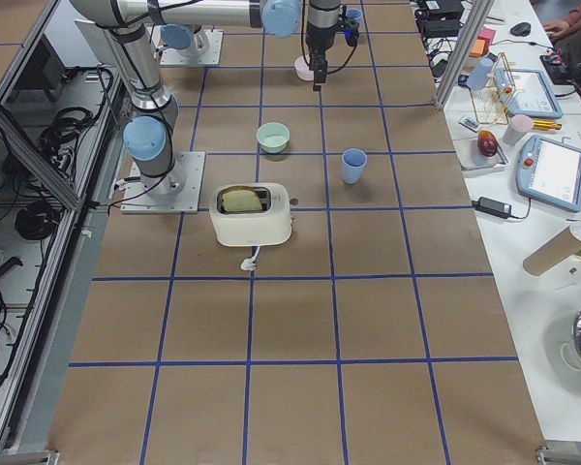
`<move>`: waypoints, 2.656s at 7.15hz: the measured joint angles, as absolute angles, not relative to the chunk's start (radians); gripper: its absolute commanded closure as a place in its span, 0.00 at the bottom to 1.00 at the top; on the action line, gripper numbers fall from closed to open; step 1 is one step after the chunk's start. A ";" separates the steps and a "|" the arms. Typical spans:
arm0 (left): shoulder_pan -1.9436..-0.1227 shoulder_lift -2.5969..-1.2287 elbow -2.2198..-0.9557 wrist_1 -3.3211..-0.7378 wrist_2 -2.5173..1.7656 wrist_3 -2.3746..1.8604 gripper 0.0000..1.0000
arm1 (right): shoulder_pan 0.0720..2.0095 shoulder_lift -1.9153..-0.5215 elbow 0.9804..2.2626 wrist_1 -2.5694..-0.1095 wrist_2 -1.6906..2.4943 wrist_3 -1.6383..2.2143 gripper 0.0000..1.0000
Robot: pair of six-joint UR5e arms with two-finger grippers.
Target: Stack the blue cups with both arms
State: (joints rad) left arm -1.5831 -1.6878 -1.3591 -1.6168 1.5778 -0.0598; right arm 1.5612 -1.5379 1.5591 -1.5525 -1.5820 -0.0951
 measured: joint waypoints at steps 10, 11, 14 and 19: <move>-1.546 -1.806 -1.398 -1.478 1.577 -0.049 0.00 | 1.555 -1.542 1.573 -1.552 -1.580 -0.112 0.00; -1.522 -1.859 -1.428 -1.391 1.576 -0.032 0.00 | 1.555 -1.540 1.573 -1.557 -1.580 -0.113 0.00; -1.450 -2.006 -1.474 -1.209 1.578 0.165 0.00 | 1.453 -1.512 1.570 -1.592 -1.574 -0.233 0.00; -1.339 -2.124 -1.450 -1.128 1.585 0.252 0.46 | 1.326 -1.200 1.559 -2.030 -1.566 -0.328 0.00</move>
